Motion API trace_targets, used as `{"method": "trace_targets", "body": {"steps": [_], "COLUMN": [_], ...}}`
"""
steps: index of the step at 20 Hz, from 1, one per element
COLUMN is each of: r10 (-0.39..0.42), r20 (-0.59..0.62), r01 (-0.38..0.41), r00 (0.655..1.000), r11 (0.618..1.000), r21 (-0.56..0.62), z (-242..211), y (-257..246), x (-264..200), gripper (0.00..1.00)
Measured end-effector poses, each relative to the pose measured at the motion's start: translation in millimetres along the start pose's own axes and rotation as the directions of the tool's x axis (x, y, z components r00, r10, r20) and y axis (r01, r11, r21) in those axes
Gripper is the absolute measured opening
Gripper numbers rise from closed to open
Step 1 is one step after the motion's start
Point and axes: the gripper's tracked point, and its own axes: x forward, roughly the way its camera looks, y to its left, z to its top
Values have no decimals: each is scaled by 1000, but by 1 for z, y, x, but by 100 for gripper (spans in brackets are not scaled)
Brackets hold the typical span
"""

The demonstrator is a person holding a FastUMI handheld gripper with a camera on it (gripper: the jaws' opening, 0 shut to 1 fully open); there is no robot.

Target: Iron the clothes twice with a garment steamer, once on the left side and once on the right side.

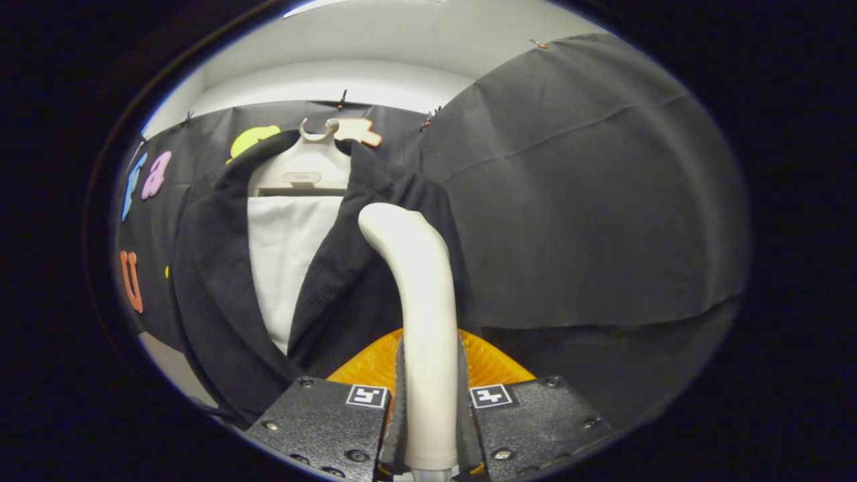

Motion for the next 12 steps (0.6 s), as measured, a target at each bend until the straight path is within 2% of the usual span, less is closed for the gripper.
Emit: {"method": "trace_targets", "body": {"steps": [12], "r10": [-45], "r20": [-103], "r01": [39], "r00": [994], "r11": [998], "r21": [-52], "z": [-68], "y": [-16], "x": [-36], "gripper": [32]}}
